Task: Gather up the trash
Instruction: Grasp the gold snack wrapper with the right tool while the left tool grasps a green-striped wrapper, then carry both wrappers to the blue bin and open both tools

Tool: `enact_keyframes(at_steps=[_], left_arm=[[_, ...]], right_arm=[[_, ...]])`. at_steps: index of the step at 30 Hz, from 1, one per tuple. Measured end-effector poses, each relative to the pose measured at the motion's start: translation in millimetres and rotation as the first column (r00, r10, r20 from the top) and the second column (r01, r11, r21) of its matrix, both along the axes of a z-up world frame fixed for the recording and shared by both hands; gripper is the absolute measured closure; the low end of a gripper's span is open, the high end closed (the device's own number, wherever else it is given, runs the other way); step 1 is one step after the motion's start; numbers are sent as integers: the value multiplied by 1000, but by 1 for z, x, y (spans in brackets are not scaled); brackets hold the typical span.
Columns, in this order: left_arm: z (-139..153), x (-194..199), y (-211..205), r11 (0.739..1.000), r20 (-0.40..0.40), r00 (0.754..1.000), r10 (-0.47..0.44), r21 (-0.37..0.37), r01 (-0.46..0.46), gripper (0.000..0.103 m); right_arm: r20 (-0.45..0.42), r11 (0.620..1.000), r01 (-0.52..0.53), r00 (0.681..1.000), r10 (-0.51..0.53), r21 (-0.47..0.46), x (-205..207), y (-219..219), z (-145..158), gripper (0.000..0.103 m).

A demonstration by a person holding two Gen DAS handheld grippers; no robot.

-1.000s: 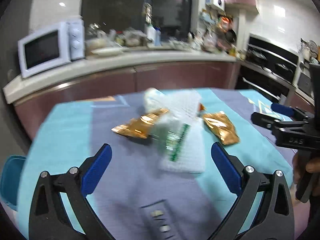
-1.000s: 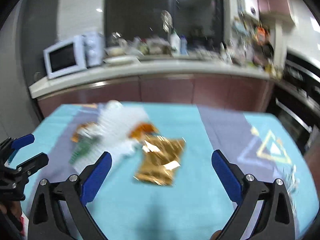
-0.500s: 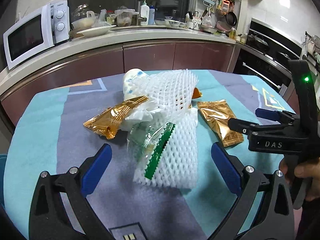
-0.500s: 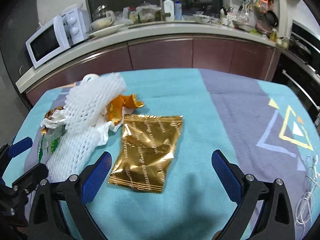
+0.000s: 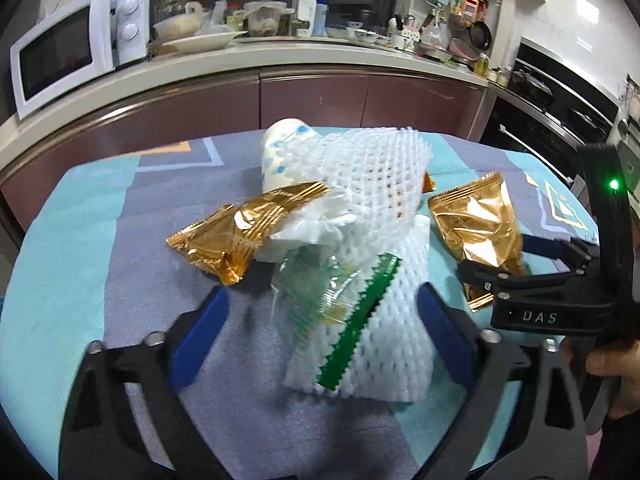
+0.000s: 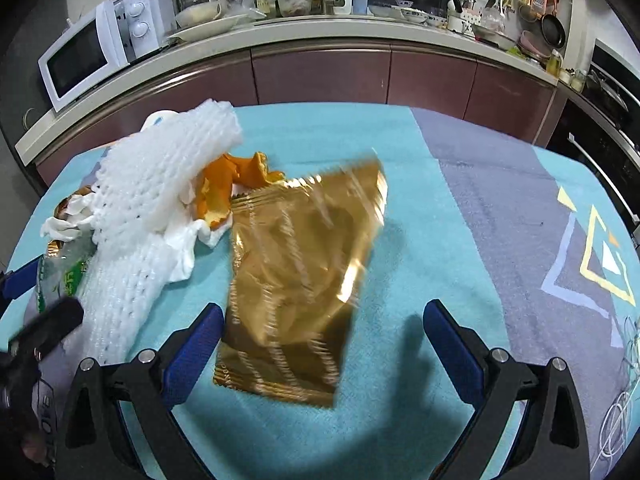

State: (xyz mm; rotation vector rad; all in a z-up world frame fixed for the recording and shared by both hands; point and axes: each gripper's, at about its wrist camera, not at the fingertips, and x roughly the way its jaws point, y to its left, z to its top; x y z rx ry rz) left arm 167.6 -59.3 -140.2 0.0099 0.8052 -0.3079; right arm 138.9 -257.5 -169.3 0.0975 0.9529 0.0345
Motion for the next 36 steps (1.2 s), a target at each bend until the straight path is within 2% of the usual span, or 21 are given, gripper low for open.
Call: enact_keyframes(at_steps=[1, 3, 4, 6, 7, 8, 9, 11, 12, 13, 14, 22, 27, 29, 32, 36], left_arm=[[-1, 0, 1, 1000, 1, 1000, 0, 0, 0, 21], [-3, 2, 1, 1000, -7, 1000, 5, 9, -5, 38], [-4, 3, 2, 1000, -15, 1000, 4, 1, -4, 41], [-4, 4, 5, 1000, -12, 1000, 4, -10, -4, 54], [-4, 4, 6, 1000, -9, 1000, -2, -14, 2, 56], [-4, 4, 7, 1000, -9, 1000, -5, -19, 5, 59], [-4, 4, 7, 1000, -9, 1000, -8, -25, 8, 62], [-4, 4, 8, 1000, -6, 1000, -7, -25, 7, 68], [-5, 4, 8, 1000, -6, 1000, -7, -27, 7, 72], [-5, 4, 8, 1000, -6, 1000, -6, -31, 5, 77], [-5, 5, 9, 999, -9, 1000, -6, -34, 6, 89], [7, -6, 14, 998, 33, 999, -15, -65, 18, 89], [20, -14, 21, 993, 49, 998, -26, -110, 32, 89], [25, -19, 24, 989, 48, 998, -43, -142, 49, 89], [33, -27, 26, 986, 70, 996, -54, -153, 64, 89], [50, -41, 34, 981, 110, 992, -56, -179, 75, 90]], right_arm=[[-2, 1000, 1, 1000, -1, 1, 0, 0, -1, 6], [-8, 1000, 3, 1000, -3, -1, 1, 1, -3, 6], [-7, 1000, 3, 1000, -3, -2, 1, 1, -3, 6], [2, 1000, -3, 1000, 3, 10, 1, 1, -1, 7], [4, 1000, -3, 1000, 3, 18, 1, 1, 0, 8], [7, 1000, -2, 1000, 1, 20, 1, 0, 0, 11], [12, 1000, -1, 1000, 1, 21, 1, 0, 1, 20], [15, 1000, 7, 1000, -7, 13, 1, -2, 3, 30], [17, 1000, 10, 1000, -10, 12, 0, -3, 3, 37], [19, 1000, 17, 1000, -17, 14, 0, -6, 4, 43], [18, 1000, 20, 1000, -20, 18, 1, -7, 5, 44], [26, 998, 26, 999, -28, 57, -5, -18, 7, 56], [49, 998, 31, 998, -34, 59, -19, -23, 14, 59], [68, 998, 47, 996, -50, 52, -29, -28, 20, 59], [101, 997, 63, 993, -68, 51, -45, -35, 34, 59], [158, 998, 46, 986, -51, 37, -62, -33, 56, 59]])
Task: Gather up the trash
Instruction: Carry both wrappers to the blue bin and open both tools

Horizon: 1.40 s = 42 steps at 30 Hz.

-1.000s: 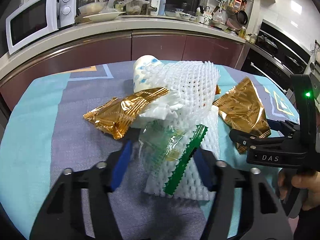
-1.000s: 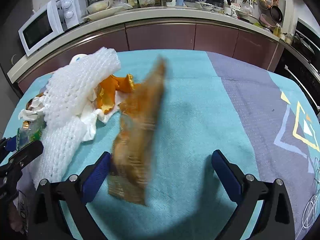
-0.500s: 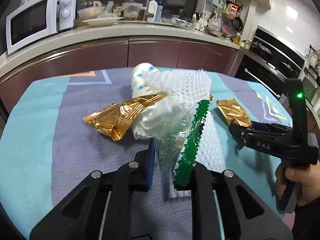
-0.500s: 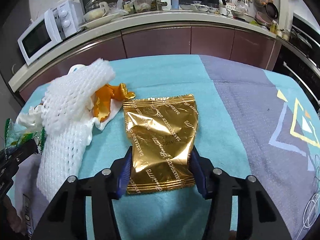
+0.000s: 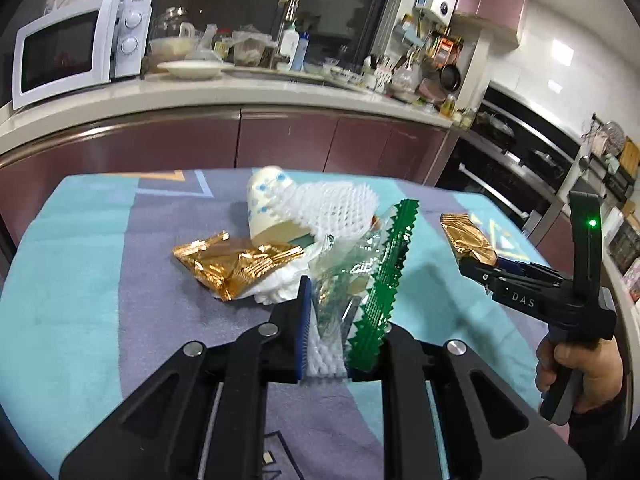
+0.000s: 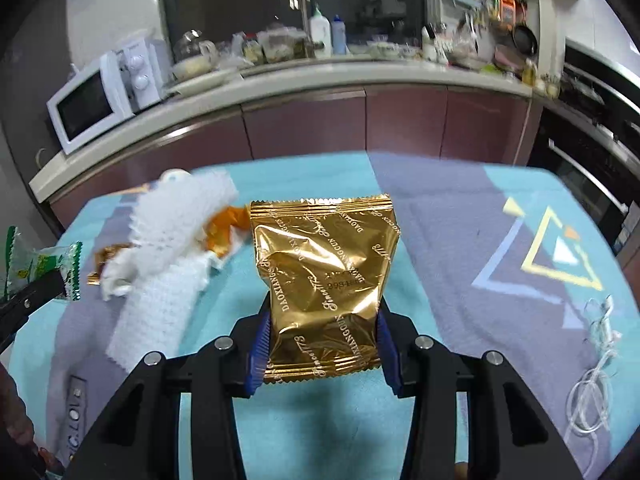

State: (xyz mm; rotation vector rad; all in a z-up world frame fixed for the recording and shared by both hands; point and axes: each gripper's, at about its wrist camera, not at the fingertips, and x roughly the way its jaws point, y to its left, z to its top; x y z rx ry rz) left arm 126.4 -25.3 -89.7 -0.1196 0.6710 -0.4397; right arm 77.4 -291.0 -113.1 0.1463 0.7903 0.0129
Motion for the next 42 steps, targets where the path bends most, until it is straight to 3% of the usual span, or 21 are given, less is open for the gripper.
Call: enact_keyframes(at_steps=[8, 16, 23, 31, 37, 42], left_arm=[[33, -34, 50, 996, 85, 993, 85, -30, -83, 90], [60, -68, 143, 953, 161, 939, 302, -16, -304, 90], [71, -107, 236, 867, 207, 853, 480, 39, -497, 89], [53, -141, 348, 745, 175, 746, 643, 87, -662, 89], [23, -144, 403, 700, 110, 709, 697, 111, -705, 89], [-15, -124, 435, 683, 17, 691, 723, 135, -718, 89]], right_arm=[[112, 988, -154, 982, 152, 6, -10, 50, 46, 59], [181, 928, -371, 914, 363, 13, 3, 137, 72, 59], [216, 813, -582, 794, 568, 1, 17, 247, 96, 59], [189, 632, -775, 619, 762, -13, 19, 397, 104, 59], [86, 512, -859, 509, 856, -14, 20, 499, 82, 59], [-33, 453, -891, 453, 891, 8, 35, 557, 46, 59]])
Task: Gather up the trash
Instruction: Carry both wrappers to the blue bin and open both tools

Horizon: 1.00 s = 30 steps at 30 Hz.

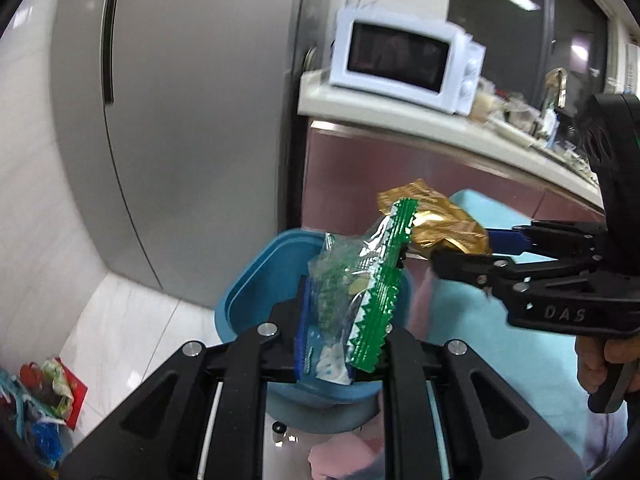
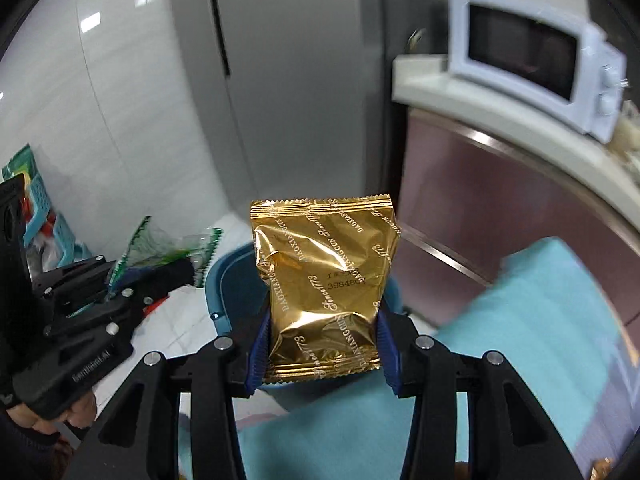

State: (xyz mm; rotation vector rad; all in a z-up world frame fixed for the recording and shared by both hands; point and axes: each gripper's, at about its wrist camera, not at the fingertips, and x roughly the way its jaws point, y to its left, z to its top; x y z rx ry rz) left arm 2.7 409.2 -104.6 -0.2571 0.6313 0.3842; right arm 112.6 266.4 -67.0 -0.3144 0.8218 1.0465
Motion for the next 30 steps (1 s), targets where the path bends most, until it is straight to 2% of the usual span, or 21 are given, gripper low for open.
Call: enact_keyframes(at_steps=[8, 15, 16, 17, 20, 21, 22, 23, 24, 25, 26, 30], left_arm=[[-49, 37, 35, 994, -101, 995, 4, -111, -16, 89], [-70, 71, 48, 990, -157, 987, 19, -135, -41, 85], [-72, 73, 49, 990, -161, 987, 21, -136, -43, 82], [-73, 76, 50, 989, -162, 987, 18, -139, -41, 75], [-77, 84, 51, 991, -173, 984, 32, -126, -54, 69], [-78, 83, 52, 990, -181, 982, 46, -125, -70, 58], [-78, 82, 55, 988, -184, 981, 68, -122, -91, 51], [-79, 79, 60, 984, -172, 981, 86, -139, -111, 38], [-79, 75, 65, 979, -163, 982, 94, -165, -121, 26], [-78, 72, 69, 974, -151, 983, 100, -189, -128, 21], [-75, 70, 70, 974, -136, 986, 100, -191, -125, 17], [-58, 64, 64, 980, -101, 990, 101, -161, -117, 13]], right_arm=[[-104, 992, -40, 994, 27, -123, 31, 54, -44, 59], [-166, 983, -52, 986, 22, -177, 49, 69, -66, 54], [-162, 983, -49, 987, 20, -179, 40, 64, -66, 52], [-162, 982, -45, 987, 15, -182, 43, 65, -68, 51], [-172, 982, -41, 985, 9, -184, 51, 67, -72, 49], [-173, 981, -39, 985, 6, -190, 52, 68, -73, 49], [-176, 981, -38, 984, 4, -189, 53, 67, -74, 42], [-177, 983, -25, 984, -7, -181, 56, 63, -73, 36], [-180, 985, -12, 983, -20, -170, 60, 60, -72, 22], [-191, 988, 0, 981, -30, -154, 63, 56, -71, 14], [-198, 990, -1, 980, -28, -143, 64, 54, -71, 14], [-192, 994, 18, 981, -38, -109, 66, 44, -63, 14]])
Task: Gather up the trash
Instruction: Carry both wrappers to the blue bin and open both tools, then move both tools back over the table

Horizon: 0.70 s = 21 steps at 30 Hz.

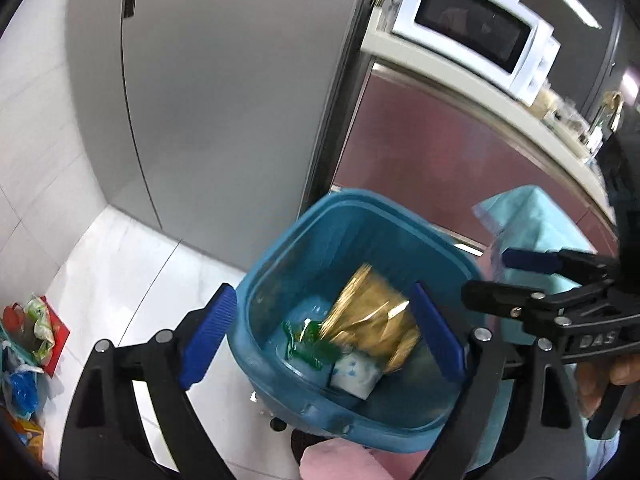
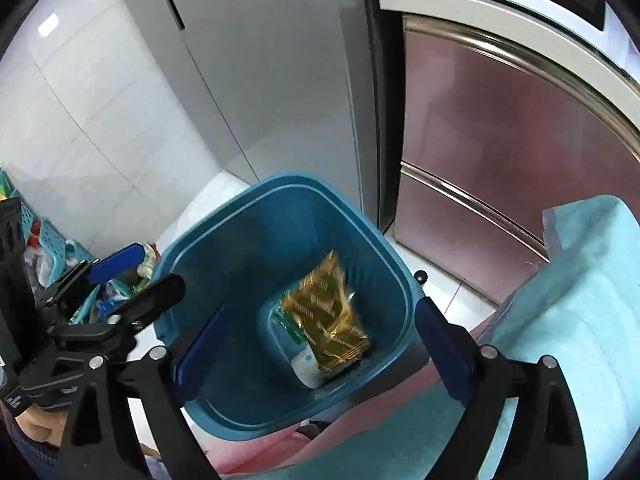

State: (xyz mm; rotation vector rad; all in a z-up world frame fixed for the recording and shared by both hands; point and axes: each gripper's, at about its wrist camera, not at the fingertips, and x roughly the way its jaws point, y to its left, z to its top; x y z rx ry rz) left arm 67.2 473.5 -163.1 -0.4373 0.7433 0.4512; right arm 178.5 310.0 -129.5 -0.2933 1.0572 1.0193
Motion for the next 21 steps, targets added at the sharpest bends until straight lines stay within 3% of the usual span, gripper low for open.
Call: enact_keyframes(at_steps=[3, 6, 9, 11, 16, 21], left_arm=[[18, -12, -8, 999, 29, 1000, 9, 52, -11, 5], [40, -27, -22, 995, 66, 998, 7, 99, -14, 6], [65, -43, -43, 989, 105, 994, -11, 147, -5, 5], [80, -51, -61, 984, 129, 991, -27, 178, 4, 5], [105, -59, -115, 972, 173, 977, -121, 221, 81, 5], [125, -49, -190, 942, 203, 944, -262, 266, 204, 5]], right_arm=[[22, 999, 19, 1000, -19, 38, 0, -14, 10, 14], [81, 994, 53, 995, -61, 96, -2, -41, 27, 14], [195, 985, 96, 973, -123, 141, -15, -77, 52, 8], [255, 979, 129, 952, -167, 161, -22, -99, 65, 7], [388, 944, 245, 866, -316, 223, -36, -178, 94, 7], [432, 900, 350, 792, -432, 258, -53, -249, 103, 6]])
